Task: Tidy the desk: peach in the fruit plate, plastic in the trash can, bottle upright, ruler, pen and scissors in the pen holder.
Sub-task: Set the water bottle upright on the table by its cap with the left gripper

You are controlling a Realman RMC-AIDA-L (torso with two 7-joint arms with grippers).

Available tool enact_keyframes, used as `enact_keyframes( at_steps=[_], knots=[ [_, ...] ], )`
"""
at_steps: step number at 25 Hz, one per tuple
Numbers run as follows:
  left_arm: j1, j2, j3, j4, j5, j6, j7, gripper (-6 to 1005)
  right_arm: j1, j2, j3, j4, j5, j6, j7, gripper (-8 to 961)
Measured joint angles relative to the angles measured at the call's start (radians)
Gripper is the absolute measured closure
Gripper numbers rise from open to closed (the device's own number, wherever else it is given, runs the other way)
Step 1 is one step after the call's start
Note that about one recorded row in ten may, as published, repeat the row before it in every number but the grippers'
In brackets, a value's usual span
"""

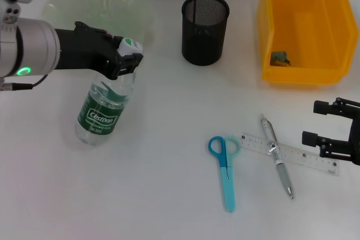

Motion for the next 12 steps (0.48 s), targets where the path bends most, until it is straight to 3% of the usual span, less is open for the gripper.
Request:
enact_keyframes(
  at_steps=[8, 12],
  knots=[
    [0.063, -0.001, -0.087, 0.052, -0.131, 0.035, 0.073, 562, -0.001, 0.0, 0.002, -0.002, 0.0, 0.0, 0.014, 185],
    [0.067, -0.002, -0.091, 0.05, -0.133, 0.033, 0.077, 563, -0.001, 0.001, 0.011, -0.003, 0.0, -0.005, 0.02, 185]
  ],
)
